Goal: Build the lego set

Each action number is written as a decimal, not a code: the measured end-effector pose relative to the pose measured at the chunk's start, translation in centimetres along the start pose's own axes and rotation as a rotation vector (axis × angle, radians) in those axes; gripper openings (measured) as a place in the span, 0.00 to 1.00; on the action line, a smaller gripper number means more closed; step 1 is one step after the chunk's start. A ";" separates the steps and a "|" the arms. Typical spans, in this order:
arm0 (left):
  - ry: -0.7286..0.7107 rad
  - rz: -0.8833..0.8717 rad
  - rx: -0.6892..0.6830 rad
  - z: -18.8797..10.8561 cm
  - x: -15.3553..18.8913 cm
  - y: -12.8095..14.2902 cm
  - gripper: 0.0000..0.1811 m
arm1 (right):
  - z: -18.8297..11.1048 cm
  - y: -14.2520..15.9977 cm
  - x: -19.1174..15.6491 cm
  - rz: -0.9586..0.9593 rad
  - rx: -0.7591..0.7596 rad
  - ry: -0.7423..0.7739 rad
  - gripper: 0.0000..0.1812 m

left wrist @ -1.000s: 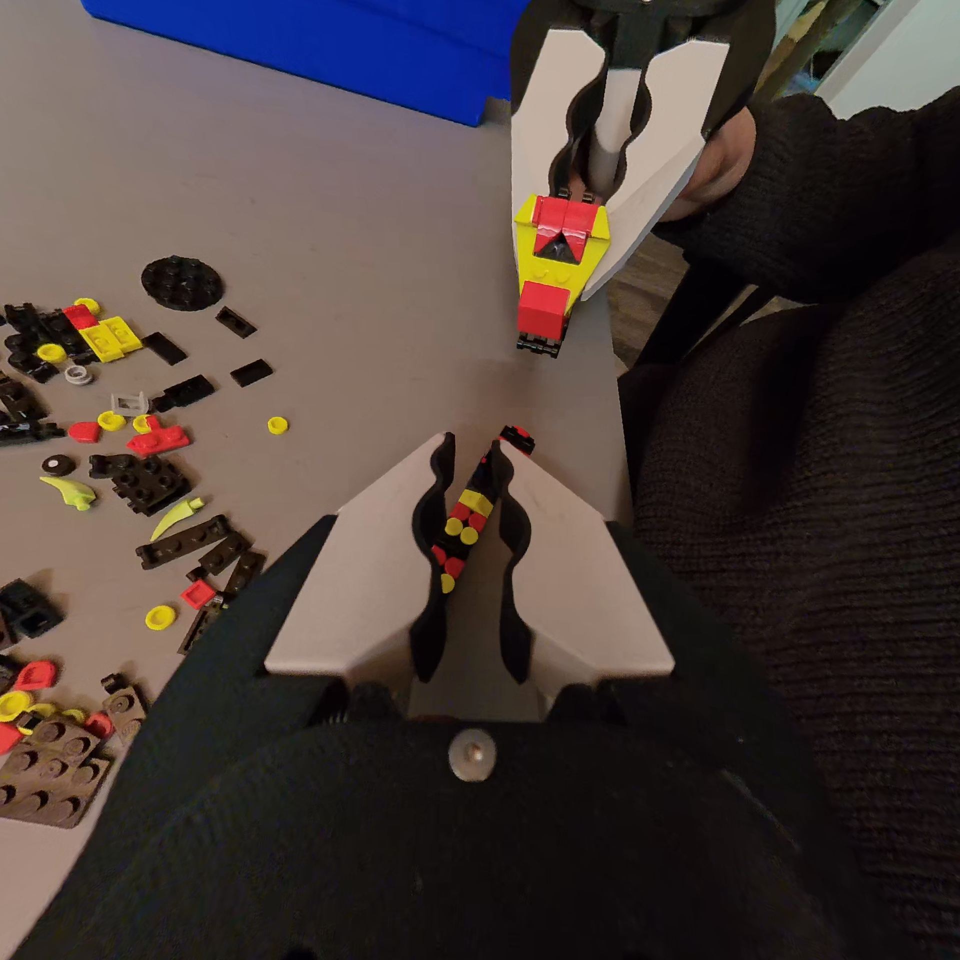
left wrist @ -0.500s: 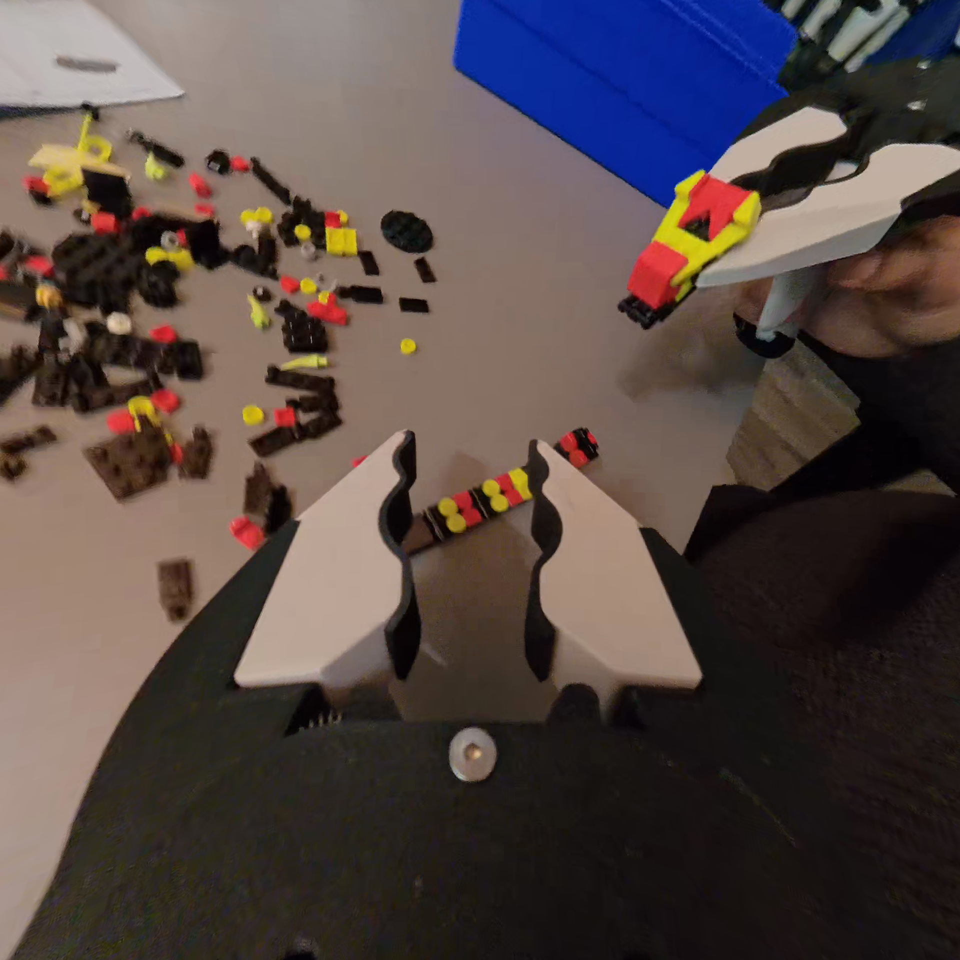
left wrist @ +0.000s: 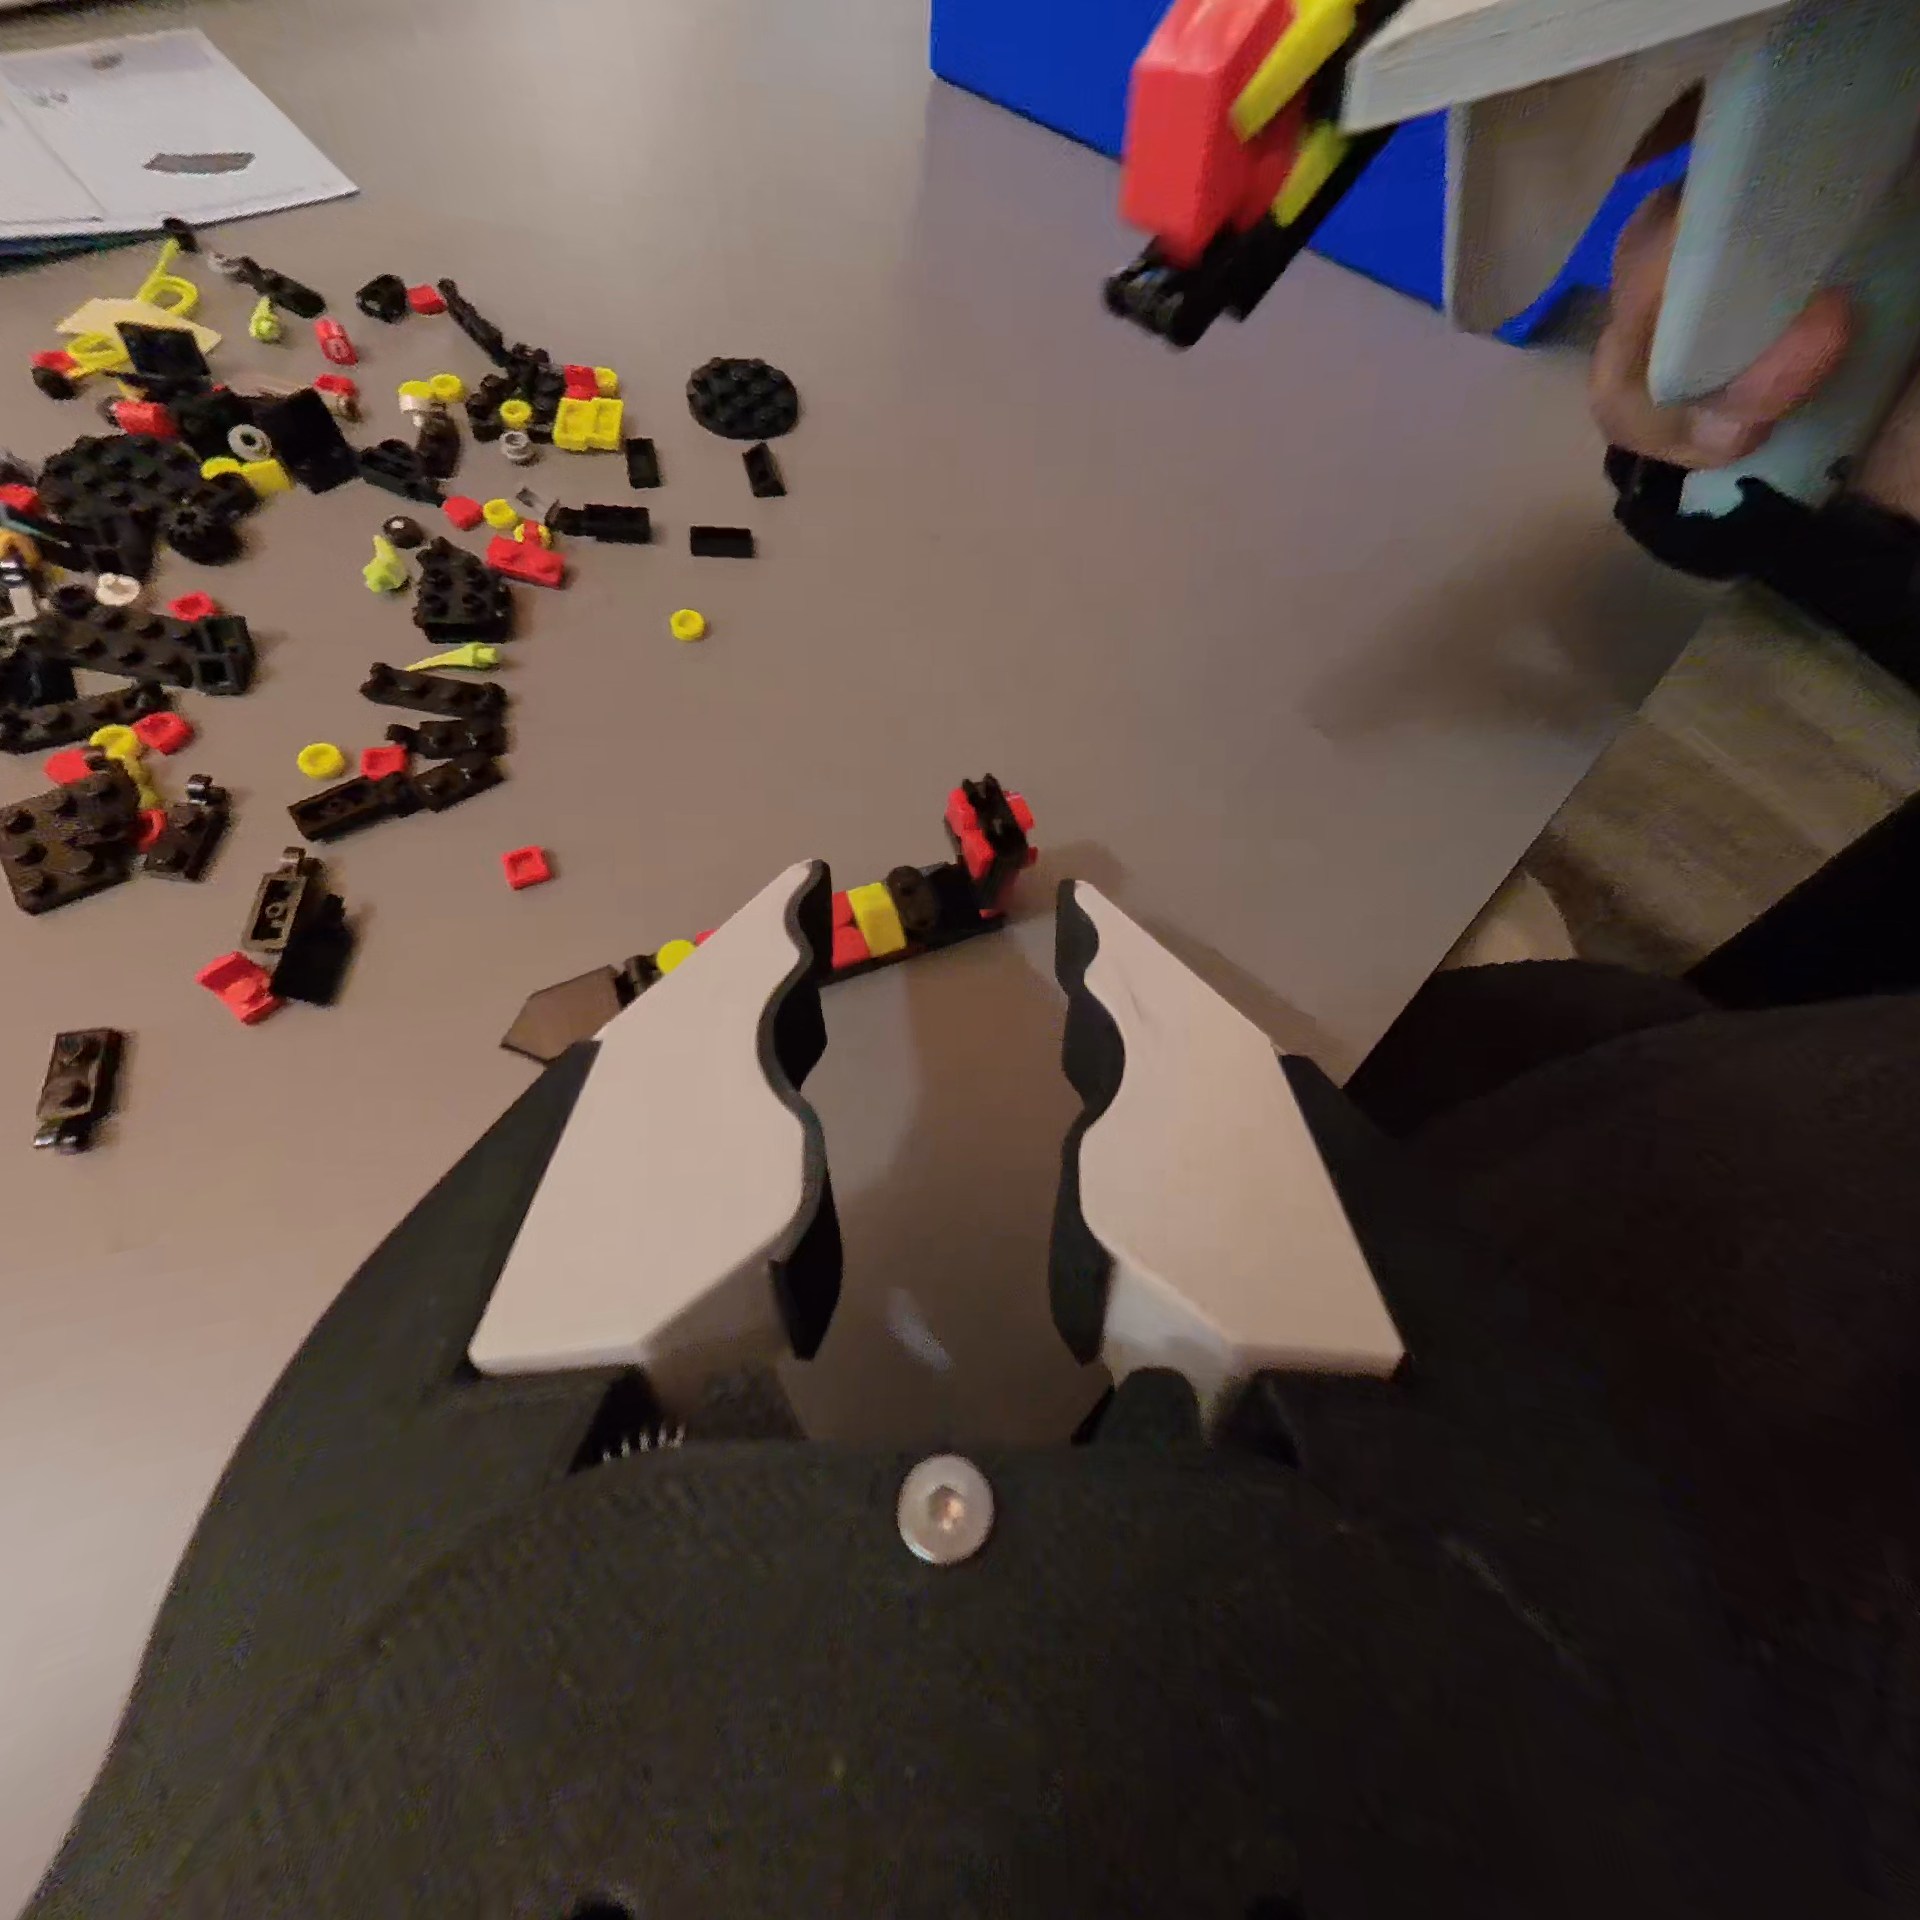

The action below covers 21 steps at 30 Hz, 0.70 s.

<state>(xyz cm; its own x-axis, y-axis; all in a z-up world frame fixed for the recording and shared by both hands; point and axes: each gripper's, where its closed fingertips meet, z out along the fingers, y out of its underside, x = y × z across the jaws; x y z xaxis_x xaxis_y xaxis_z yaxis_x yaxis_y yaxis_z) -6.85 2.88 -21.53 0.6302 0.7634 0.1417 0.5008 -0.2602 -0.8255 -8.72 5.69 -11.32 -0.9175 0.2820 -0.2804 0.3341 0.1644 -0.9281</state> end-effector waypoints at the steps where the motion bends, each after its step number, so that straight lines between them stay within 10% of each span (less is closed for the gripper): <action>1: -0.007 0.022 -0.009 0.3 0.3 0.2 0.23 | 0.3 0.5 -0.2 0.002 -0.025 -0.013 0.08; 6: 0.007 0.136 0.035 0.4 0.5 -0.9 0.25 | 1.2 2.2 -0.7 0.030 -0.092 -0.077 0.08; 16: 0.524 0.488 -0.162 -0.1 0.0 -0.3 0.31 | 0.7 1.8 0.8 0.134 -0.025 -0.095 0.08; 21: 0.710 0.386 -0.237 0.2 0.8 -0.4 0.23 | 1.1 2.6 0.3 0.129 -0.047 -0.134 0.08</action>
<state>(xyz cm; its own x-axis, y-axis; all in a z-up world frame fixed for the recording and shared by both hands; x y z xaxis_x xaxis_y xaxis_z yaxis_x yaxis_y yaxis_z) -6.66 3.67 -21.20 0.9666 0.0632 0.2485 0.2352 -0.6041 -0.7614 -8.34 5.18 -14.03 -0.8861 0.1758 -0.4289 0.4573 0.1801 -0.8709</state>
